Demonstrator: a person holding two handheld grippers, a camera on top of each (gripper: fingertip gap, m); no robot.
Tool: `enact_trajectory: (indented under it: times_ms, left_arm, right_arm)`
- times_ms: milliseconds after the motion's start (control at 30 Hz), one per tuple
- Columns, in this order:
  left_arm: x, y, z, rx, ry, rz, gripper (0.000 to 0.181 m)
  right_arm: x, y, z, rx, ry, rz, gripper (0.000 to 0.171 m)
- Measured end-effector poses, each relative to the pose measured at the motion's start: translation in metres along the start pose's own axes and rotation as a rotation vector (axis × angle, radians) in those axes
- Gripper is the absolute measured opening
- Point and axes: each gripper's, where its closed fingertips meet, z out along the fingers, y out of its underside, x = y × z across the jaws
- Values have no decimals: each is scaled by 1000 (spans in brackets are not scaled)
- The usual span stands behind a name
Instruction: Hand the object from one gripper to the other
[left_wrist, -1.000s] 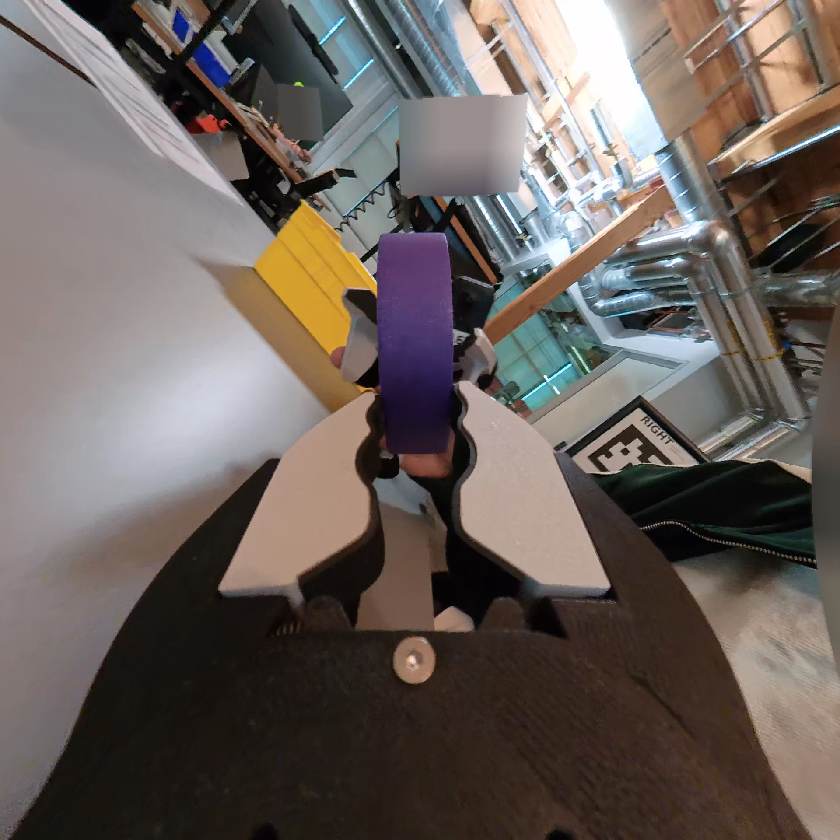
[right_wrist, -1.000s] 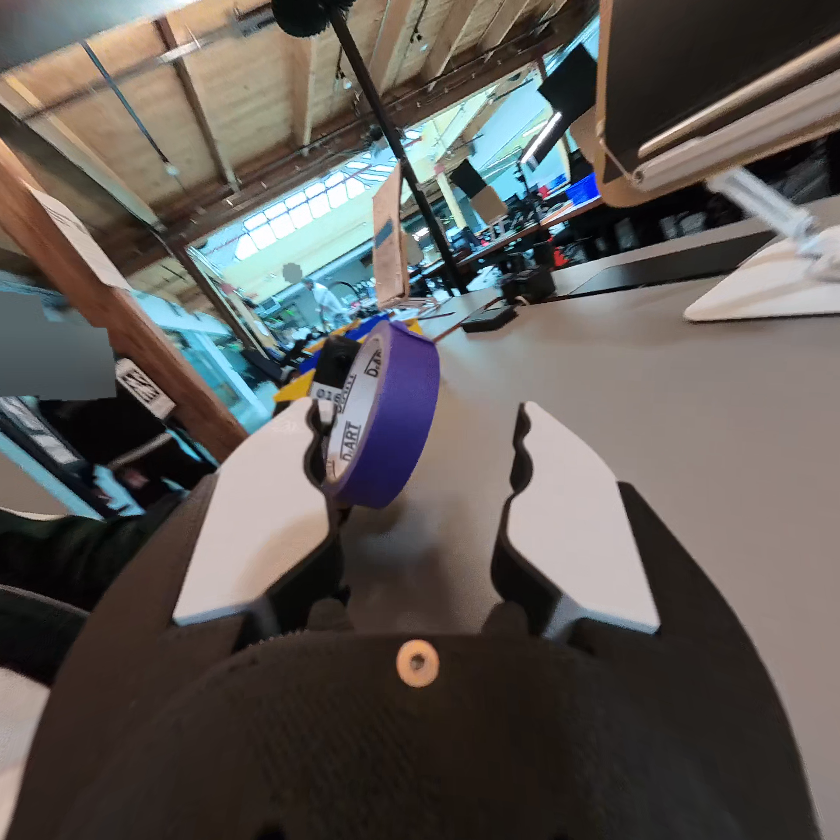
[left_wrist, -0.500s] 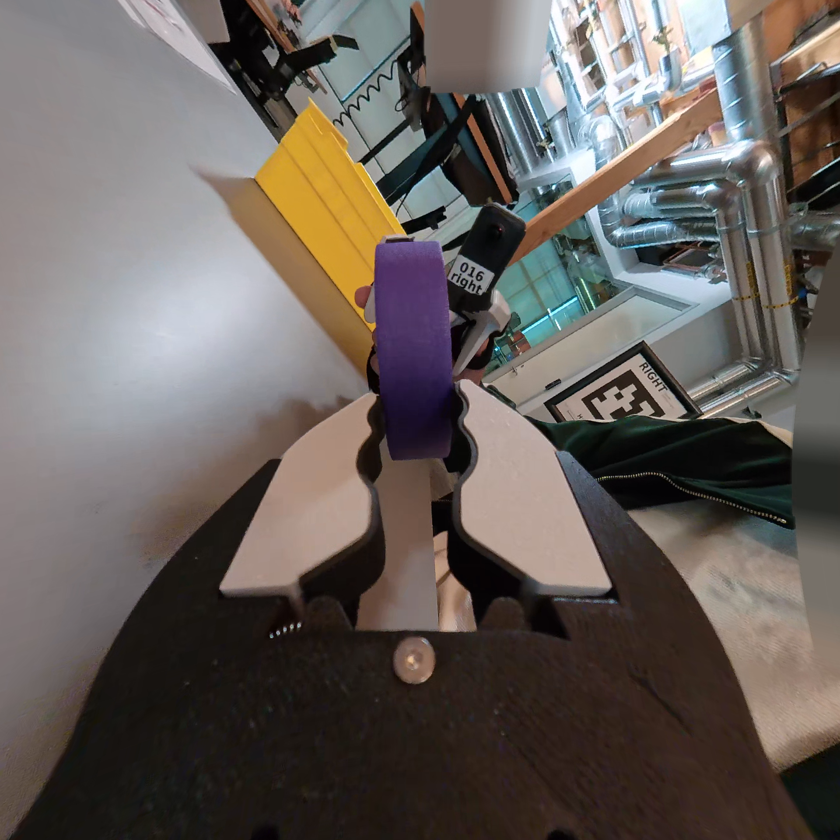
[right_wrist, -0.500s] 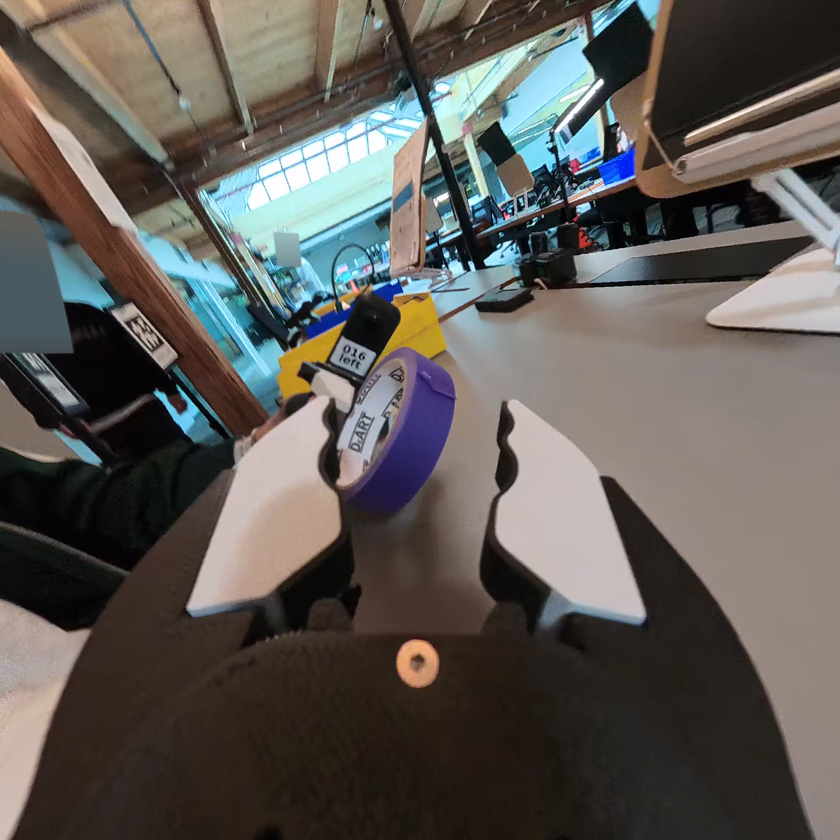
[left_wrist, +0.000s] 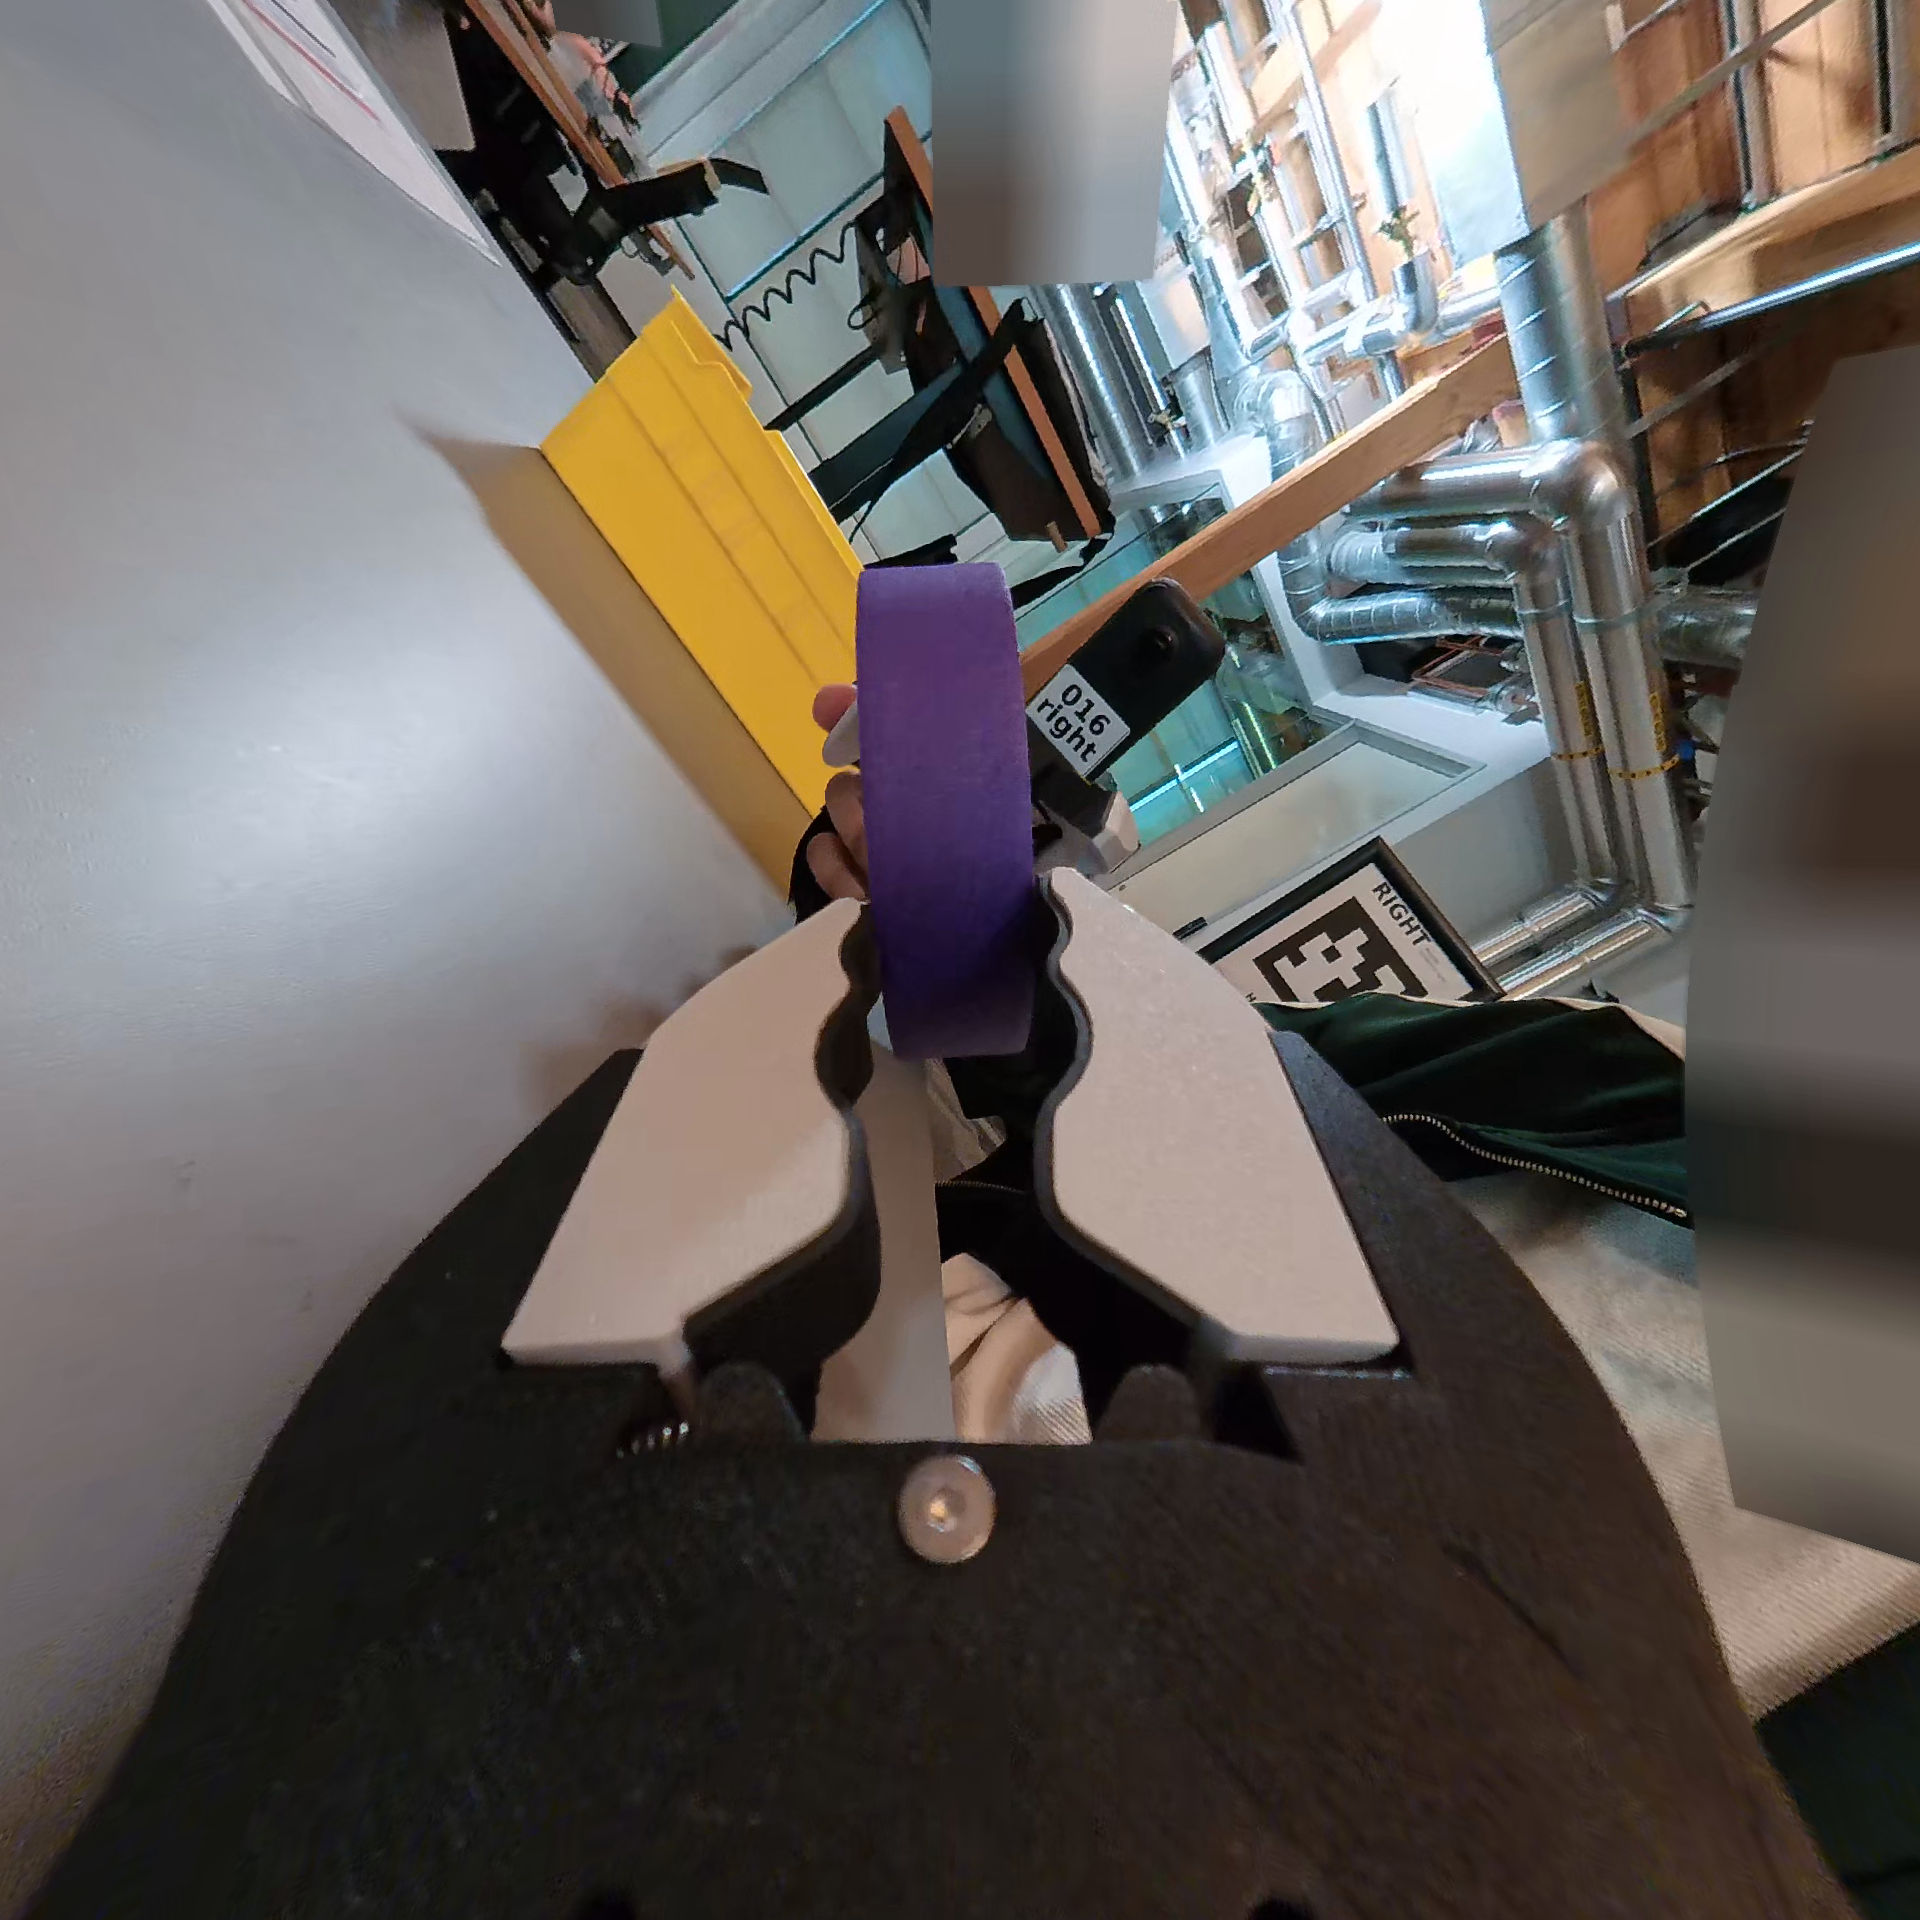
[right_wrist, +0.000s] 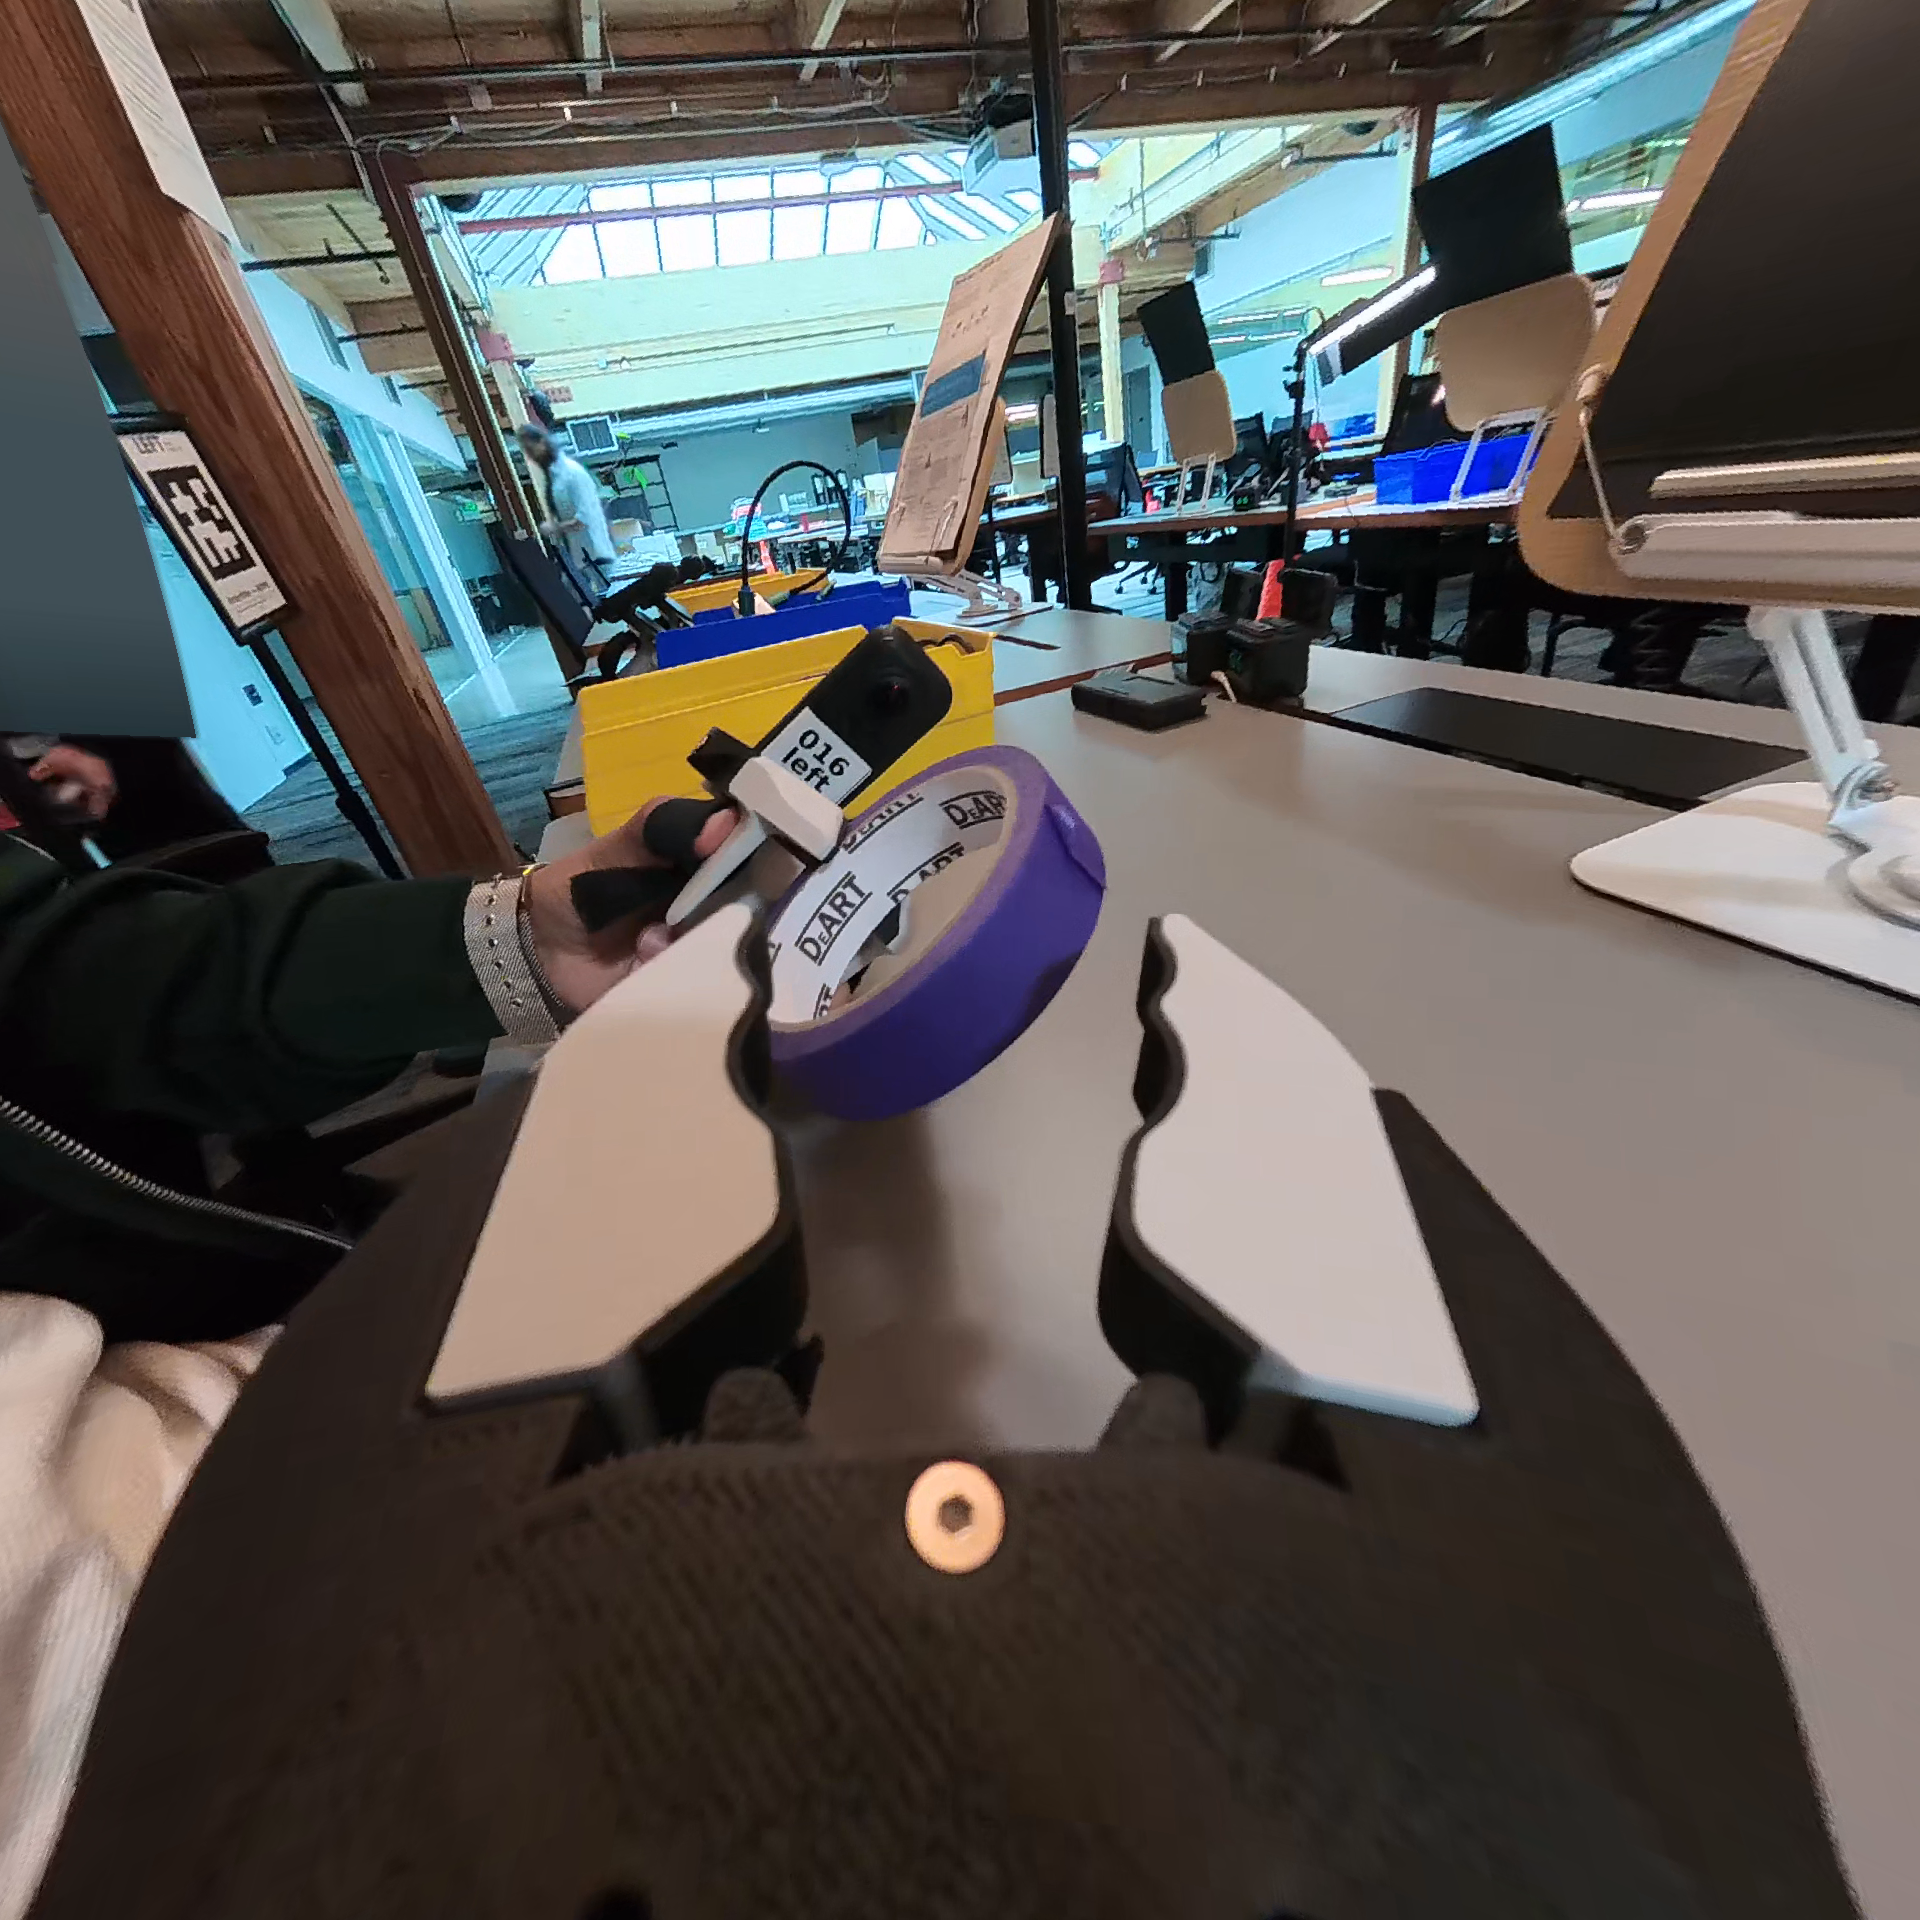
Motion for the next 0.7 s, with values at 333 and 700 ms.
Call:
enact_trajectory:
  times_ms: [333, 700]
  left_arm:
    - [8, -7, -2, 47, 51, 28, 28]
    - [11, 2, 7, -21, -20, 223, 28]
  right_arm:
    - [-6, 13, 5, -50, -73, 158, 61]
    - [-18, 24, 6, -109, -230, 481, 30]
